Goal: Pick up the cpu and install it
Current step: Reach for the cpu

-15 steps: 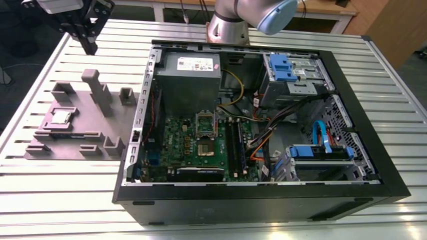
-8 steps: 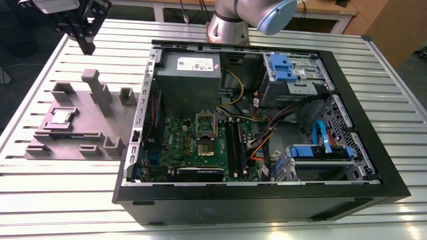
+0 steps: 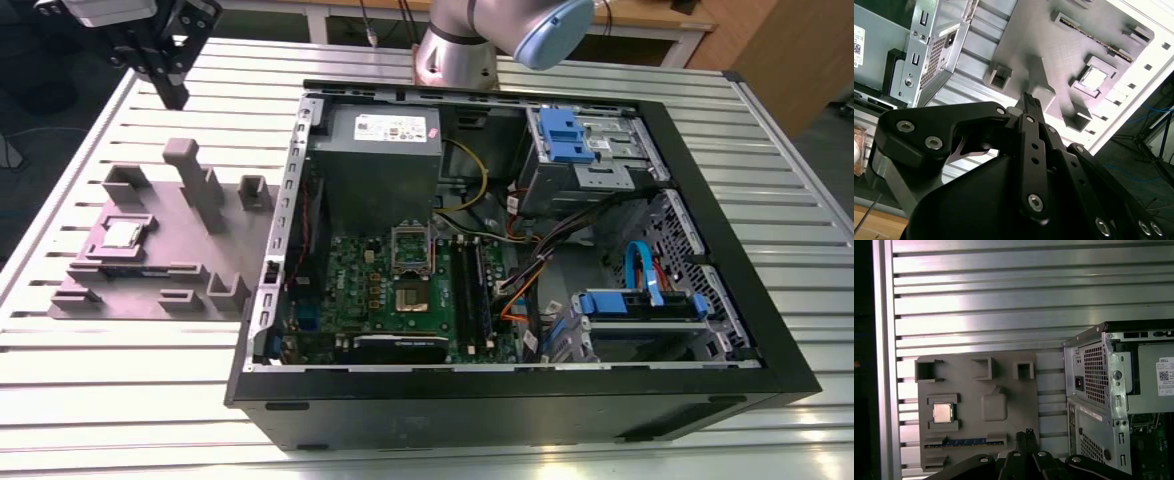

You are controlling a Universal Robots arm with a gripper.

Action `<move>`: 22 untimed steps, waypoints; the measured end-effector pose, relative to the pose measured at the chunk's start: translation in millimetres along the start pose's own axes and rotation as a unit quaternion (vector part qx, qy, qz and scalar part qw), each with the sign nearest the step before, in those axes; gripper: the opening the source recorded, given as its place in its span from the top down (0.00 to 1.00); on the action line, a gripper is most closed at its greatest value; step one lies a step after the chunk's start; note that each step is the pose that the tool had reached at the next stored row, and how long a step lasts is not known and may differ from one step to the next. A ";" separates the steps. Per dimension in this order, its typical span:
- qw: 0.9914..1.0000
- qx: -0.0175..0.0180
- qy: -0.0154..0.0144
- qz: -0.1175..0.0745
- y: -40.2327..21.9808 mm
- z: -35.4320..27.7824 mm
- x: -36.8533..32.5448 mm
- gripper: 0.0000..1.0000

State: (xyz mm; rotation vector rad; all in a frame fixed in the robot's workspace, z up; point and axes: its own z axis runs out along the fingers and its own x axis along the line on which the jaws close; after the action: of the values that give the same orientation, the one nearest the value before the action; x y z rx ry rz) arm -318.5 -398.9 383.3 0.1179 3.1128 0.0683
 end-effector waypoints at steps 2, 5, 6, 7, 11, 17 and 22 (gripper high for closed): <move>1.000 0.000 0.000 0.000 0.0 0.0 0.4 0.90; 1.000 0.000 0.000 0.000 -0.1 0.0 1.1 0.90; 1.000 0.000 0.000 0.000 -0.1 -0.1 1.3 0.90; 1.000 0.000 0.000 0.000 -0.1 -0.1 1.5 0.90; 1.000 0.000 0.000 0.000 -0.2 -0.1 2.2 0.90; 1.000 0.000 0.000 0.000 -0.3 -0.1 4.2 0.90; 1.000 0.000 0.000 0.000 -0.5 -0.2 6.9 0.90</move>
State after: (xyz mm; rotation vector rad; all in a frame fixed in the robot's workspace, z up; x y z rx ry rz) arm -325.3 -398.9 383.3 0.1181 3.1128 0.0683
